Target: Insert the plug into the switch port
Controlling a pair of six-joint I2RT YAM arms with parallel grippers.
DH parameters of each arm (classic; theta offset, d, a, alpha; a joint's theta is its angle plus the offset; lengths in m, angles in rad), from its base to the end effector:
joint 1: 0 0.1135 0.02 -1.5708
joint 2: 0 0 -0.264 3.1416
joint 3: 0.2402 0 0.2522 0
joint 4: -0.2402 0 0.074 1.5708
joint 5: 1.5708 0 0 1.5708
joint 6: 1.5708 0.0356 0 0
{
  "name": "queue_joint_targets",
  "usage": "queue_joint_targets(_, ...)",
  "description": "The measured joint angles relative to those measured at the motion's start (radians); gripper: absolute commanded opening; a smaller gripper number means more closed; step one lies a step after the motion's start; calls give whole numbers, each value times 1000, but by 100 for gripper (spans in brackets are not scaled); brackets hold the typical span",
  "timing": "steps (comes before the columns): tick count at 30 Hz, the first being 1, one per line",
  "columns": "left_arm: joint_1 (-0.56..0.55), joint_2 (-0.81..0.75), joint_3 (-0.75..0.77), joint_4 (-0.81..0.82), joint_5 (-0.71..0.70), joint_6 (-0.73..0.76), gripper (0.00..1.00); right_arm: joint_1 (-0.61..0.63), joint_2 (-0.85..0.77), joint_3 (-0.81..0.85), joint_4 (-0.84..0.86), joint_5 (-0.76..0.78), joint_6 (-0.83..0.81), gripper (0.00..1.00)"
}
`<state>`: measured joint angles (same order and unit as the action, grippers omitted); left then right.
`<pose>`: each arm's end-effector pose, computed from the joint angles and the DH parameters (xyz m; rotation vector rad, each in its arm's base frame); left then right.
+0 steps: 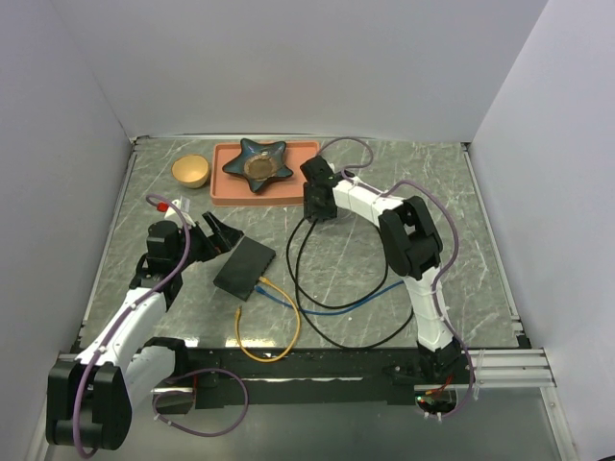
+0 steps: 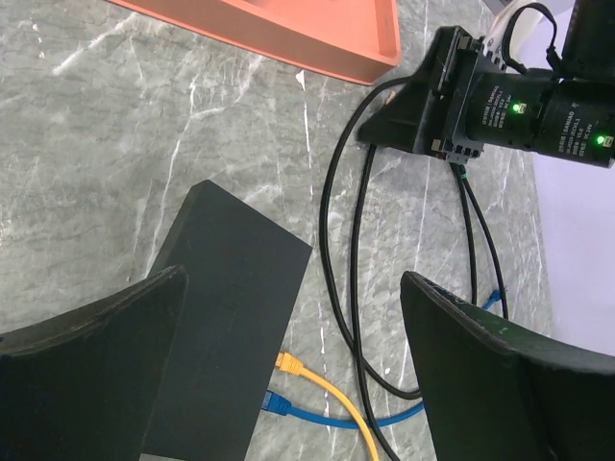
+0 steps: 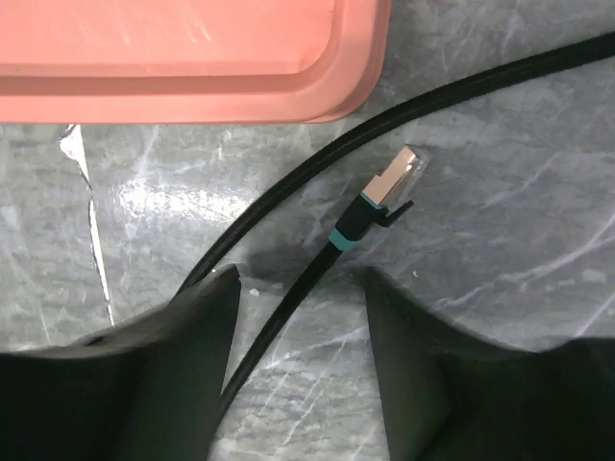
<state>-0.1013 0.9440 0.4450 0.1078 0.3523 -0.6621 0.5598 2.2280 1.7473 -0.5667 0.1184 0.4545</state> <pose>0.2059 -0.0333 0.2218 -0.3277 2.0072 -0.8370 0.4097 0.2518 0.1677 -0.0964 2.6192 0.2051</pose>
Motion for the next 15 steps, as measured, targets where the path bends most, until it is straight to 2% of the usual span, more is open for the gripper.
queue_joint_targets(3, 0, -8, 0, 0, 0, 0, 99, -1, 14, 30, -38, 5, 2, 43)
queue_joint_targets(5, 0, -14, 0, 0, 0, 0, 99, -2, 49, 89, -84, 5, -6, 27)
queue_joint_targets(10, 0, -24, 0, -1, 0, 5, 99, -15, 98, 177, -155, -33, -61, 8)
queue_joint_targets(11, 0, -28, 0, -1, 0, 8, 99, -20, 99, 179, -161, -45, -70, 0)
queue_joint_targets(15, 0, -37, 0, -9, 0, 15, 99, -37, 96, 174, -159, -93, -124, 0)
